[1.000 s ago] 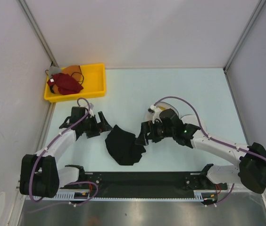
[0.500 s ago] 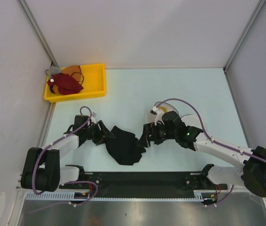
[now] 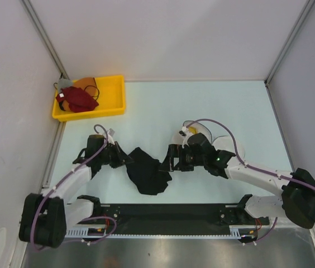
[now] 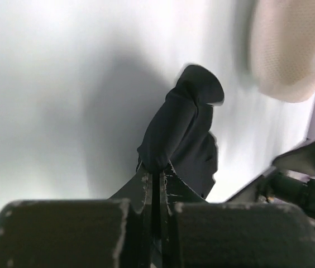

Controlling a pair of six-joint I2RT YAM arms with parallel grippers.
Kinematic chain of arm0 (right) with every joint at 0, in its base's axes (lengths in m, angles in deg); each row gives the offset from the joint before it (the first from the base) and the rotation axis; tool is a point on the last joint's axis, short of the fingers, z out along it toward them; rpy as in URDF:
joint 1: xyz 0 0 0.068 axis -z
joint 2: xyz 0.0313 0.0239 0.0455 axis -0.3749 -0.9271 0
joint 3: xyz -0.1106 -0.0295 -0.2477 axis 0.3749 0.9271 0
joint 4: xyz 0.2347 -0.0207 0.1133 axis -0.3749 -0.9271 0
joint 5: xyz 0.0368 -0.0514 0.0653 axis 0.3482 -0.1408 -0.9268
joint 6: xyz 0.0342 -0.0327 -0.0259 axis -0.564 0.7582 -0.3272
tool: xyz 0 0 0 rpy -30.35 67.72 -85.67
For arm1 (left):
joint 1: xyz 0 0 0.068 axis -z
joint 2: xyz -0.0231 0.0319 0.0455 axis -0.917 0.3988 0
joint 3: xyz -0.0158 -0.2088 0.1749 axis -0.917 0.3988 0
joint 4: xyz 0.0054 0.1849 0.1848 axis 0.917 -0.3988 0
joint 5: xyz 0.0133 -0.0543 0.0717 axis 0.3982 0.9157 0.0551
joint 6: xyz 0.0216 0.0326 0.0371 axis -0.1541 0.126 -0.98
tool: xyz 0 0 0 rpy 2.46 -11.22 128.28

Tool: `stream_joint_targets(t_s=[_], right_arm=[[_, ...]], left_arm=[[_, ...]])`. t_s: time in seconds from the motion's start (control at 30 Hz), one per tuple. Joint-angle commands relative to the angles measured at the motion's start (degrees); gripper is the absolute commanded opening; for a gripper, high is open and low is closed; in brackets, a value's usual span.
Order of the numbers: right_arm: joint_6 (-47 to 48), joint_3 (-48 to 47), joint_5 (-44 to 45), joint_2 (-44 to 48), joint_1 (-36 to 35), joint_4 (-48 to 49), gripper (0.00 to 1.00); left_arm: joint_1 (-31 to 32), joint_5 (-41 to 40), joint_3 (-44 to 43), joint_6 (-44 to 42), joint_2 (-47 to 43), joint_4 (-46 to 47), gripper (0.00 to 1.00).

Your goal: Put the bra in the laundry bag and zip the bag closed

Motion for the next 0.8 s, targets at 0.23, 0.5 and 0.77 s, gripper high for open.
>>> stream_joint_targets(t_s=[0.23,0.5,0.77], right_arm=[[-12.4,-2.7,12.2,0.4,-7.4,16.5,1.00],[-11.2,-1.9,16.0,1.0,-11.9,27.0,1.00],[-11.2,-2.6,16.6,-2.0,-12.4,33.4,1.00]], left_arm=[[12.9,-23.5,-15.8,-5.1,-26.2,-11.6,0.00],[16.2,-24.4,-24.5,-8.7,-26.4,-15.3,0.00],[16.3,-18.2,-27.4,-8.2,-26.5,-15.3,0.00]])
